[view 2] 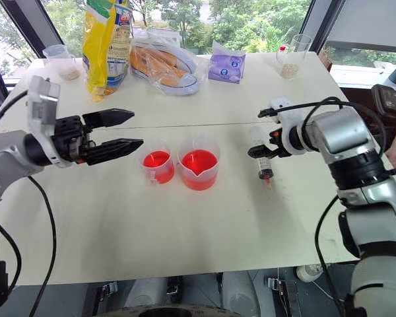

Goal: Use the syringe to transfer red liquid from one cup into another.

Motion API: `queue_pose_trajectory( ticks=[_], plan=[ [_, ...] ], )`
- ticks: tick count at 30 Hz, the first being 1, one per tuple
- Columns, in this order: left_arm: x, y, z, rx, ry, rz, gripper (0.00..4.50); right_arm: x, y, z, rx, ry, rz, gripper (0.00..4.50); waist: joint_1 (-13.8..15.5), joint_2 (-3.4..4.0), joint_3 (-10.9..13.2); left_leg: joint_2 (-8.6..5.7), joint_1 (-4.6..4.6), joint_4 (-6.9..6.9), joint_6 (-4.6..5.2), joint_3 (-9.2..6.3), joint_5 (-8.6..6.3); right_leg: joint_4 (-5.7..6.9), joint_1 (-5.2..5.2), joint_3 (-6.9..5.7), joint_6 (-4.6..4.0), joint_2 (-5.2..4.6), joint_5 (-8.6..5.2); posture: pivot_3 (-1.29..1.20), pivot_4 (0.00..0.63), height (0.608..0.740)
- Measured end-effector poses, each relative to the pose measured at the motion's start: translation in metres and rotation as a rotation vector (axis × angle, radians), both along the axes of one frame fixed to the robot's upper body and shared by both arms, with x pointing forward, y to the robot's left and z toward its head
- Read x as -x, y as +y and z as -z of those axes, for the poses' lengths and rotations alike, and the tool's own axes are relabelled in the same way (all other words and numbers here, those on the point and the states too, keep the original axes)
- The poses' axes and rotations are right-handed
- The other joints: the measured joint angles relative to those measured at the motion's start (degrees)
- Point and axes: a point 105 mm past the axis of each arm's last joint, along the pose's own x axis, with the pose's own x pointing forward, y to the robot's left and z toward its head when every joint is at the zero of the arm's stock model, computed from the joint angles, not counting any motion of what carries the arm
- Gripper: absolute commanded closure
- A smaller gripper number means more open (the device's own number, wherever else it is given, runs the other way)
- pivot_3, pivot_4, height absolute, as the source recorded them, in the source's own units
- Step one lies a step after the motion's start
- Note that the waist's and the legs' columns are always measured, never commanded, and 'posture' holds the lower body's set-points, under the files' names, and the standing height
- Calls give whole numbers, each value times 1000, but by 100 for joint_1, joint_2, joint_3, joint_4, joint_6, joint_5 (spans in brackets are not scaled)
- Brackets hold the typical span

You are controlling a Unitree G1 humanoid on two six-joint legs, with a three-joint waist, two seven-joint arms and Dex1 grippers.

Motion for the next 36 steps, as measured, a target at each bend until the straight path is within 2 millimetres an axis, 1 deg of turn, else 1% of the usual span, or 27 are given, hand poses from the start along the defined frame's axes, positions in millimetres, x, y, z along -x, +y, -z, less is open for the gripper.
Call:
queue_pose_trajectory(
  ticks=[5, 9, 11, 12, 14, 15, 17, 18, 19, 24, 27, 29, 30, 32, 34, 35, 36],
  plan=[
    [0, -1, 1, 8, -14, -8, 0, -11, 3, 10, 11, 53, 65, 33, -10, 0, 0, 1, 1, -1, 0, -1, 0, 2, -1, -1, 1, 1, 0, 0, 150, 740],
    [2, -2, 10, 5, 3, -26, 0, -13, 6, 26, 48, 102, 75, 33, -13, 1, 0, 2, 1, -1, 0, -1, 0, 2, -1, 0, 1, 1, 1, 0, 150, 740],
    [2, -3, 12, 9, 8, -35, 0, -16, 8, 26, 67, 101, 69, 33, -18, 0, -1, 2, 3, -1, 0, -1, 0, 3, 1, 0, 1, 1, 1, 0, 150, 740],
    [2, -3, 13, 11, 7, -38, 0, -17, 7, 27, 76, 100, 68, 268, -18, 0, -1, 2, 3, 0, 0, -1, 0, 3, 1, -1, 1, 1, 1, 0, 150, 740],
    [3, -4, 13, 14, 3, -44, 0, -18, 6, 28, 86, 102, 68, 927, -18, -1, -2, 2, 7, 0, 0, -2, 0, 3, 7, 0, 1, 1, 1, 0, 150, 740],
    [3, -4, 14, 14, 3, -48, 0, -19, 5, 28, 94, 99, 71, 1342, -18, -1, -2, 2, 8, 0, 0, -2, 0, 3, 7, 0, 1, 1, 1, 0, 150, 740],
    [4, -5, 14, 15, 0, -51, 0, -20, 4, 28, 103, 96, 71, 2466, -20, -1, -2, 2, 8, 0, 0, -2, 0, 4, 7, 0, 1, 1, 1, 0, 150, 740],
    [4, -6, 14, 18, -2, -51, 0, -21, 6, 28, 101, 98, 67, 2928, -26, -2, -2, 3, 9, 0, 0, -2, 0, 4, 7, -1, 1, 2, 1, 0, 150, 740],
    [4, -5, 14, 19, -5, -54, 0, -21, 7, 28, 101, 101, 67, 3136, -34, -4, -4, 3, 10, 0, 0, -2, 0, 4, 7, -1, 1, 4, 1, 0, 150, 740],
    [3, -5, 11, 24, -20, -58, 0, -23, 9, 28, 99, 109, 78, 3136, -49, -6, -5, 4, 12, 0, -1, -2, 1, 5, 9, -1, 0, 5, 1, 0, 150, 740],
    [0, -4, 7, 26, -34, -56, 0, -23, 11, 23, 59, 102, 90, 3136, -36, -4, -4, 4, 10, 0, -3, -1, 2, 5, 6, -1, -1, 5, 2, 0, 150, 740],
    [-2, -5, 3, 28, -44, -40, 0, -26, 17, 5, -6, -12, 49, 3136, -18, -2, -3, 4, 0, -2, -3, -5, 2, 5, -3, -2, 0, 5, 2, 0, 150, 740],
    [-3, -4, 0, 27, -48, -36, 0, -28, 23, -10, -40, -101, 15, 3136, -6, 0, -2, 3, -3, -2, -3, -5, 2, 5, -5, -3, 1, 4, 2, 0, 150, 740],
    [-7, -6, -7, 29, -64, -13, 0, -27, 37, -64, -162, -417, -88, 3136, 25, 1, 0, 2, -10, -3, -3, -10, 2, 3, -6, -11, 2, 3, 2, 0, 150, 740],
    [-9, -8, -11, 26, -70, 4, 0, -17, 46, -107, -229, -631, -155, 3136, 15, 0, -1, 1, -7, -4, -2, -9, 1, 2, -2, -12, 3, 2, 2, 0, 150, 740],
    [-10, -9, -12, 23, -68, 18, 0, -9, 50, -122, -285, -714, -180, 3136, 12, -6, -5, 3, -6, -4, -2, -10, 1, 0, 1, -15, 3, 2, 2, 0, 150, 740],
    [-12, -8, -13, 24, -65, 20, 0, 0, 57, -133, -345, -778, -217, 3136, 8, -7, -6, 3, -4, -4, -2, -10, 1, 0, 3, -17, 3, 3, 2, 0, 150, 740]
  ],
)
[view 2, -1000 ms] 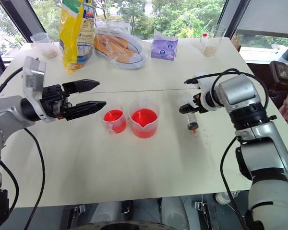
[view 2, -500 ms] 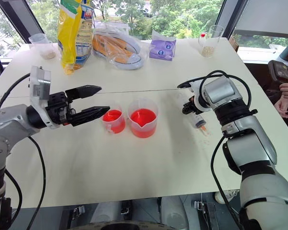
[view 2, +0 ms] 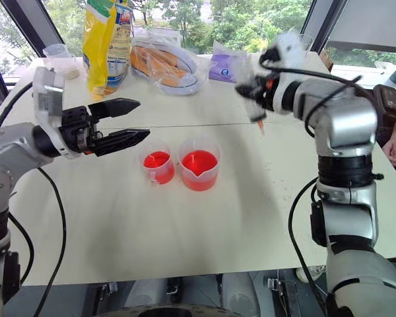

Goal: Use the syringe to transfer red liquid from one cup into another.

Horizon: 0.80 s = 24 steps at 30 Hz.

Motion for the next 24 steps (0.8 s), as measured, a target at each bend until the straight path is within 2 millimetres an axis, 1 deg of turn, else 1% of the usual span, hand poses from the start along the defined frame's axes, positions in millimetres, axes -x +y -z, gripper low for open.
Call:
queue_pose_trajectory(
  ticks=[1, 3, 5, 7, 9, 11, 16, 19, 22, 24],
  plan=[
    [-3, 0, -1, -4, 3, 11, 0, 11, 9, -7, -59, -55, -60, 3136, -7, 0, 0, 1, 3, 0, 0, 0, 0, 2, 2, 0, 0, 1, 0, 0, 150, 740],
    [-6, -3, -5, -15, -3, 30, 0, 26, 24, -11, -153, -106, -157, 3136, -18, 1, 1, 1, 7, 0, -4, 0, 3, 4, 4, 1, 0, 1, 0, 0, 150, 740],
    [-8, -3, -10, -19, -16, 47, 0, 38, 37, -13, -221, -122, -234, 3136, -26, 4, 3, 2, 8, 0, -10, 1, 6, 7, 2, 2, -1, 2, 0, 0, 150, 740],
    [-12, -5, -15, -29, -20, 68, 0, 52, 46, -16, -349, -148, -320, 3136, -16, 3, 2, 3, 11, 0, -13, 0, 8, 7, 7, -2, -1, 5, 0, 0, 150, 740],
    [-15, -7, -20, -33, -31, 85, 0, 64, 58, -11, -406, -148, -397, 3136, -14, 4, 2, 2, 12, 0, -13, -1, 8, 7, 9, -2, -1, 5, 0, 0, 150, 740],
    [-17, -8, -24, -34, -39, 101, 0, 68, 65, 5, -428, -138, -421, 3136, -7, 3, 2, 0, 12, 0, -12, -1, 8, 3, 13, -2, -1, 2, 0, 0, 150, 740],
    [-18, -16, -29, -50, -46, 145, 0, 68, 79, 46, -438, -109, -435, 3136, -20, 4, 2, -2, 12, 1, -12, -4, 7, 4, 12, -1, -1, 1, 0, 0, 150, 740],
    [-17, -23, -32, -52, -54, 171, 0, 63, 80, 70, -410, -106, -407, 3136, -20, 4, 2, -1, 14, 1, -12, -5, 8, 5, 13, -1, -1, 2, 0, 0, 150, 740],
    [-17, -27, -30, -50, -46, 187, 0, 60, 82, 93, -370, -93, -386, 3136, -23, 4, 2, -1, 15, 1, -12, -6, 8, 5, 12, 0, -1, 3, 0, 0, 150, 740],
    [-18, -30, -28, -48, -40, 194, 0, 59, 83, 104, -347, -90, -374, 3136, -26, 4, 2, 0, 15, 1, -12, -7, 8, 6, 12, 0, -1, 3, 0, 0, 150, 740]
  ],
)
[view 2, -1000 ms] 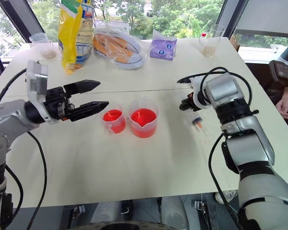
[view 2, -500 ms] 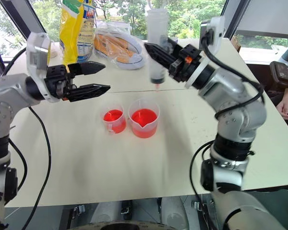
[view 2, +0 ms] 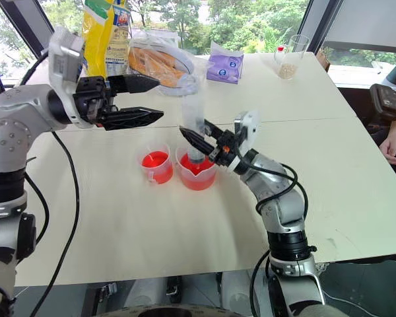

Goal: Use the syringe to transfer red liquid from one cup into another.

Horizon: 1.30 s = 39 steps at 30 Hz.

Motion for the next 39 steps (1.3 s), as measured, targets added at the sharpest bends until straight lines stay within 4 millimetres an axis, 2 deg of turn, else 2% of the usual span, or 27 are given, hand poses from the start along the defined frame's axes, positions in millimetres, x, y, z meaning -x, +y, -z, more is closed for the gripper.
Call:
queue_pose_trajectory(
  ticks=[14, 28, 31, 38, 39],
  plan=[
    [-6, -26, 17, 16, 47, 49, 0, 6, -1, 5, 123, -83, 15, 3136, 11, -2, -1, 0, 12, 1, -1, -2, 1, 0, 14, 0, 0, 0, 0, 0, 150, 740],
    [-9, -34, 22, 37, 74, 47, 0, 6, -1, 6, 151, -70, 8, 3136, 13, -2, -1, 0, 12, 2, -1, -5, 1, 0, 16, 0, 0, 0, 0, 0, 150, 740],
    [-10, -33, 23, 31, 88, 43, 844, 6, -1, 5, 154, -68, 7, 3136, 13, -2, -1, 0, 12, 2, -1, -5, 1, 0, 16, 0, 0, 0, 0, 0, 150, 740],
    [-15, -29, 26, 20, 93, 11, 4442, 6, 1, 5, 164, -65, -3, 3136, 13, -2, -1, 0, 12, 2, 0, -5, 1, 0, 16, 0, 0, 0, 0, 0, 150, 740],
    [-15, -29, 26, 21, 96, 9, 4442, 6, 0, 5, 168, -65, -3, 3136, 13, -2, -1, 0, 12, 2, -1, -5, 1, 0, 16, 0, 0, 0, 0, 0, 150, 740]
  ],
)
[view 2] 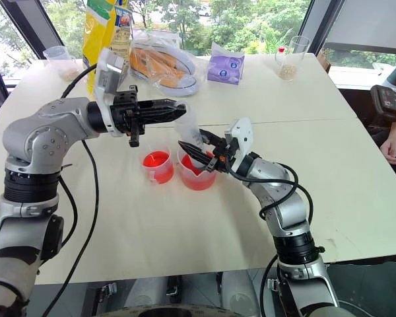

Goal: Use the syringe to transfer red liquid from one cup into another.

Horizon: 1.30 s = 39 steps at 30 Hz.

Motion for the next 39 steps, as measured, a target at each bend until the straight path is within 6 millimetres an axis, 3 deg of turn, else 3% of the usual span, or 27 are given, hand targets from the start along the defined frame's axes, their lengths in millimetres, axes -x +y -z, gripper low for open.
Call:
queue_pose_trajectory(
  ticks=[39],
  plan=[
    [-9, 2, -13, -15, -22, -7, 4442, 0, -3, 3, 67, 38, -22, 3136, 3, 0, 0, 0, -2, 0, 0, 0, 0, -1, -1, 0, 0, 0, 0, 0, 150, 740]
  ],
)
